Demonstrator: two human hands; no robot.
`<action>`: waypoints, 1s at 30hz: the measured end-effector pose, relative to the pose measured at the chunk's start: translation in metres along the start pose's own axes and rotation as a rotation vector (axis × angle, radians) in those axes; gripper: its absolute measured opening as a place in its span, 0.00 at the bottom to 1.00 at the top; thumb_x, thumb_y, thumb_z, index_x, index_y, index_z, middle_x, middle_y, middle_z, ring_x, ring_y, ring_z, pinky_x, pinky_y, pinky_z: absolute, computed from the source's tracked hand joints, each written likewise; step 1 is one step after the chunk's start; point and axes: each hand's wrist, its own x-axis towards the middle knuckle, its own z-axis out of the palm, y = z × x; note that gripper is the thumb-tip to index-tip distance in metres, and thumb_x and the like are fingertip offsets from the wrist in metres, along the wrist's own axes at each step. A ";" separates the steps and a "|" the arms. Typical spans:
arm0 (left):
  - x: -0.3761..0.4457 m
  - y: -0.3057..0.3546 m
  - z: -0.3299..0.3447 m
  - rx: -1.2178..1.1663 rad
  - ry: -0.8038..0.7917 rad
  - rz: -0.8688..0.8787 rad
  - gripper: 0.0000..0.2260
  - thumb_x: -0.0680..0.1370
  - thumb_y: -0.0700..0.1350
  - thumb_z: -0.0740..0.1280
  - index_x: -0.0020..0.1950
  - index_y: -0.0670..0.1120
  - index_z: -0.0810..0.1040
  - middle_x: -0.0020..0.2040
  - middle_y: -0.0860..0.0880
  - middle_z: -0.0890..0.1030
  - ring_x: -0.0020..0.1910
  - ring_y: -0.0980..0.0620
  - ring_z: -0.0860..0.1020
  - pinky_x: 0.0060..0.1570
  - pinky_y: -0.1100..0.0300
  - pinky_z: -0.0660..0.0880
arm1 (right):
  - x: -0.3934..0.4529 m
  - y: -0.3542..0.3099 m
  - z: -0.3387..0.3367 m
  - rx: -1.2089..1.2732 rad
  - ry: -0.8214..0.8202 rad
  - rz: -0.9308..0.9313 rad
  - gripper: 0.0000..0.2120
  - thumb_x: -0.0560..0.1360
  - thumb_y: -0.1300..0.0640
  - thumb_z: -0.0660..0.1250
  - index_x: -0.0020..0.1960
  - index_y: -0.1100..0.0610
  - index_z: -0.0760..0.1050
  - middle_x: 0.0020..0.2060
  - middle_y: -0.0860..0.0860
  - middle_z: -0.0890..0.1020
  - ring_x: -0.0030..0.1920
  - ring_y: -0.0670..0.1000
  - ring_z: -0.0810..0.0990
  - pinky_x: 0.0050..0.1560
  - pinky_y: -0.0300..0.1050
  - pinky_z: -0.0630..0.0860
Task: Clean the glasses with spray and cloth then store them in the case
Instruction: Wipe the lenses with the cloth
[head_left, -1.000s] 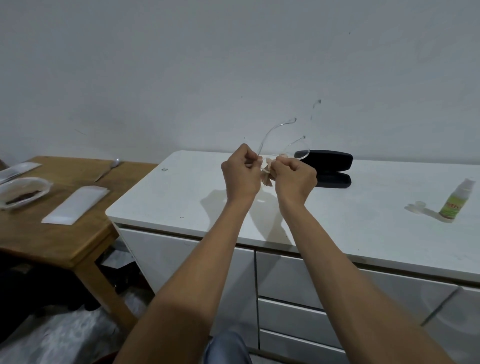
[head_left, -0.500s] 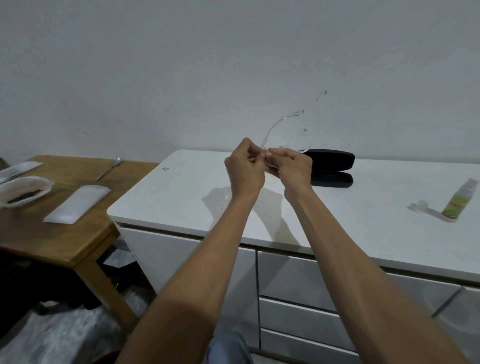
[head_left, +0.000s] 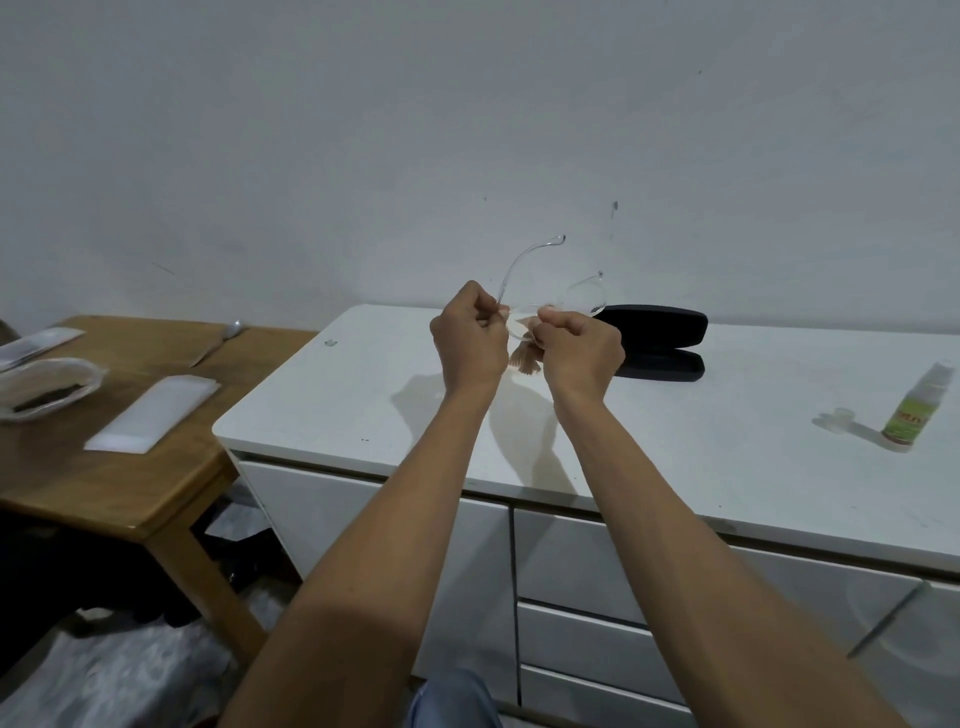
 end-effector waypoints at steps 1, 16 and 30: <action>0.003 -0.001 -0.002 0.003 0.023 -0.010 0.11 0.73 0.33 0.71 0.36 0.44 0.72 0.34 0.44 0.83 0.34 0.43 0.81 0.40 0.47 0.81 | -0.001 -0.002 0.001 -0.009 -0.028 -0.032 0.05 0.72 0.67 0.76 0.41 0.59 0.85 0.29 0.56 0.85 0.29 0.58 0.85 0.36 0.49 0.82; 0.027 -0.067 -0.072 0.221 0.132 0.014 0.09 0.73 0.28 0.70 0.39 0.40 0.81 0.38 0.46 0.84 0.38 0.48 0.83 0.44 0.70 0.76 | 0.028 -0.007 -0.045 -0.056 0.044 -0.112 0.06 0.76 0.67 0.72 0.52 0.62 0.81 0.34 0.52 0.85 0.26 0.49 0.84 0.41 0.52 0.86; 0.018 -0.103 -0.104 0.522 0.066 0.014 0.11 0.74 0.25 0.62 0.46 0.36 0.81 0.43 0.39 0.84 0.43 0.40 0.81 0.44 0.49 0.79 | 0.036 -0.011 -0.039 -0.258 -0.198 -0.188 0.05 0.76 0.60 0.73 0.48 0.61 0.84 0.33 0.60 0.85 0.30 0.54 0.85 0.31 0.38 0.78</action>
